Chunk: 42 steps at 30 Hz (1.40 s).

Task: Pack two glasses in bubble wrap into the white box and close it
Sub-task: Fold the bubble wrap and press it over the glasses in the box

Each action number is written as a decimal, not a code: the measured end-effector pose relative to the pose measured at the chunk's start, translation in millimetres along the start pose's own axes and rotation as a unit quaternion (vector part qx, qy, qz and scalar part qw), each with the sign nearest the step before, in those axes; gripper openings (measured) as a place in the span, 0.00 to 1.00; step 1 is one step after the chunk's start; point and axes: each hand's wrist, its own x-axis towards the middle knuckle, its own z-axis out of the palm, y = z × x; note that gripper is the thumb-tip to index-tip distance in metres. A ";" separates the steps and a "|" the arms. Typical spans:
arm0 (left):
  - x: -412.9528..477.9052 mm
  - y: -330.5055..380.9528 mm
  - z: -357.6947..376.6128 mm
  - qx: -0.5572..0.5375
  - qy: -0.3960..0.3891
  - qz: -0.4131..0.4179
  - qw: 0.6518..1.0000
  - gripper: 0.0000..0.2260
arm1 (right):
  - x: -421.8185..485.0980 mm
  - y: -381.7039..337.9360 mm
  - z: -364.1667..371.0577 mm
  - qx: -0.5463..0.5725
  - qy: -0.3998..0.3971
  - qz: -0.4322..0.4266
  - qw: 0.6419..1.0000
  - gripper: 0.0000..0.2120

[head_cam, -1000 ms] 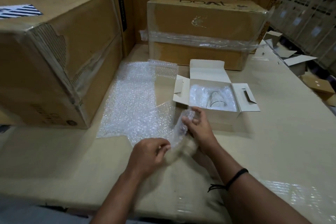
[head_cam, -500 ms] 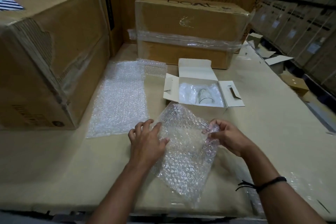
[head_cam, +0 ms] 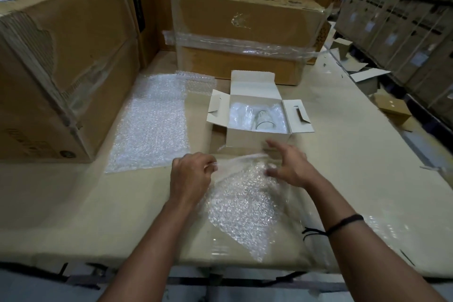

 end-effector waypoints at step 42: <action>-15.1 15.2 28.5 0.090 -0.227 -0.075 0.967 0.37 | 9.8 59.9 2.6 -0.153 -0.163 -0.089 0.971 0.35</action>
